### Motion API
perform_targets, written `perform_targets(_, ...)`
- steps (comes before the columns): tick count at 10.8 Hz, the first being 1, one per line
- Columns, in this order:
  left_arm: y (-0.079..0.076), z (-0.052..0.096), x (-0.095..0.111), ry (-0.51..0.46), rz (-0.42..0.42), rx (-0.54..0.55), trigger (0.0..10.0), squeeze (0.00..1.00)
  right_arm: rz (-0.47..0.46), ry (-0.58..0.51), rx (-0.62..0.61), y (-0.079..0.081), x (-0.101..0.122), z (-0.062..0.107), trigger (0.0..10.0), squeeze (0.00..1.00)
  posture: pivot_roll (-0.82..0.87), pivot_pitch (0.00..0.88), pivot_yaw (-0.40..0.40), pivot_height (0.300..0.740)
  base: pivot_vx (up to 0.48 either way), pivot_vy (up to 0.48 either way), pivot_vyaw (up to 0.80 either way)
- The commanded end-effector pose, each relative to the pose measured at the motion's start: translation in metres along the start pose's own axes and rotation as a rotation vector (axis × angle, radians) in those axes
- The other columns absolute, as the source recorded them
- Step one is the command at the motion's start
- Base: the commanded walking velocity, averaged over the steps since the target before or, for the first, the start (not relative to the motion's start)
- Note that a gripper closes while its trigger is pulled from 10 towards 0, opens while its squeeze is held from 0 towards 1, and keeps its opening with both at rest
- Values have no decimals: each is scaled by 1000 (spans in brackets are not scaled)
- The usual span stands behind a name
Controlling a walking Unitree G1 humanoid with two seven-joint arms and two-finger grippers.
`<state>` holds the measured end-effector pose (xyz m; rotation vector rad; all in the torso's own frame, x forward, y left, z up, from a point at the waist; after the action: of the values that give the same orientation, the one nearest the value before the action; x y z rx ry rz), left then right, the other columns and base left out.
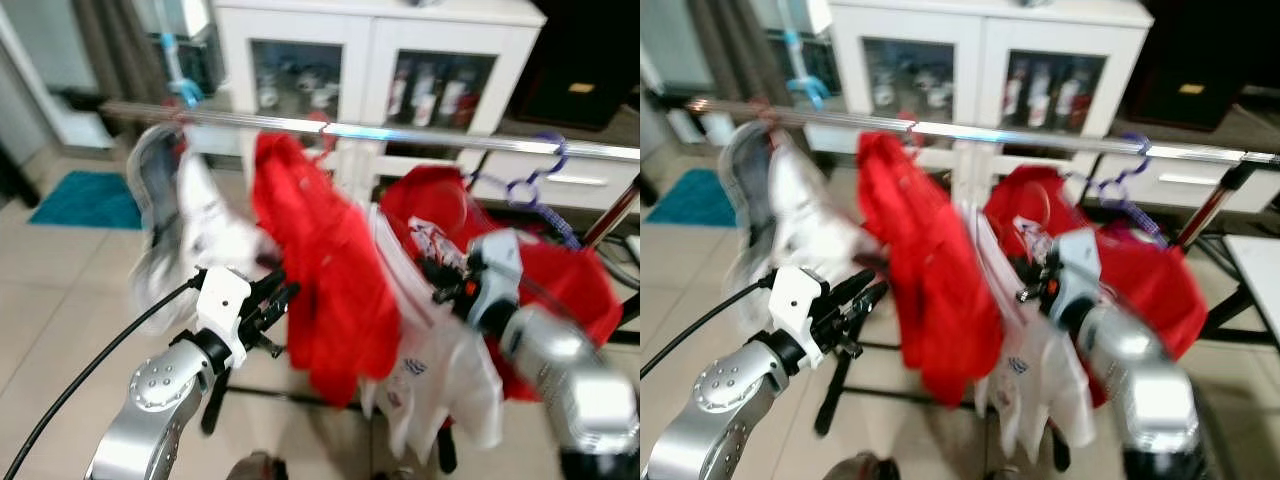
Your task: Hang hanger
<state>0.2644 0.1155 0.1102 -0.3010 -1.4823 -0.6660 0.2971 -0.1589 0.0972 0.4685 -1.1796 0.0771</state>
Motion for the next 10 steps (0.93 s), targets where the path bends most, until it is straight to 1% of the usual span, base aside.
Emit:
perform_targets(1, 0, 2, -3, 6, 2, 7, 10000, 0, 12, -54, -16, 5, 6, 3, 0, 0, -28, 0, 18, 740, -262, 0, 0)
perform_targets(2, -1, 1, -3, 8, 7, 7, 10000, 0, -10, -53, -24, 10, -2, 3, 0, 0, -30, 0, 24, 740, -292, 0, 0)
perform_targets(4, -1, 0, -3, 8, 7, 2, 10000, 0, -16, -57, -23, 17, -5, 1, 0, 0, -32, 0, 29, 740, -292, 0, 0)
perform_targets(7, -2, 1, -3, 6, 5, -6, 10000, 0, 25, -56, -24, 17, -2, 2, 0, 0, -32, 0, 28, 740, -281, 0, 0)
perform_targets(8, -2, 0, -2, 2, 5, -10, 10000, 0, 40, -40, -11, 19, -4, 1, 0, 0, -34, 0, 23, 740, 0, 0, 0)
perform_targets(9, -6, -5, -1, -9, 12, -48, 10000, 0, 48, -22, 32, 27, -6, 0, 0, 0, -35, 0, 20, 740, 0, 0, 0)
perform_targets(10, -10, -12, 0, -24, 23, -95, 10000, 686, 41, -18, 88, 37, -4, 0, 0, 0, -36, 0, 17, 740, 0, 0, 0)
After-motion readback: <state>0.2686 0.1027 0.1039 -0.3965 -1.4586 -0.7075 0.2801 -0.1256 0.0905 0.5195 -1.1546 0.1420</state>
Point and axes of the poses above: a point about 5 cm out from each wrist's last joint towards the gripper, its own z axis pointing back from the gripper into the wrist, its own x axis along the axis of the wrist's last joint, y = z × x, the point moved 4 cm from there along -z, pointing out of the wrist towards the gripper, and after that the axes turned 11 degrees about -z, right-handed, at the moved point
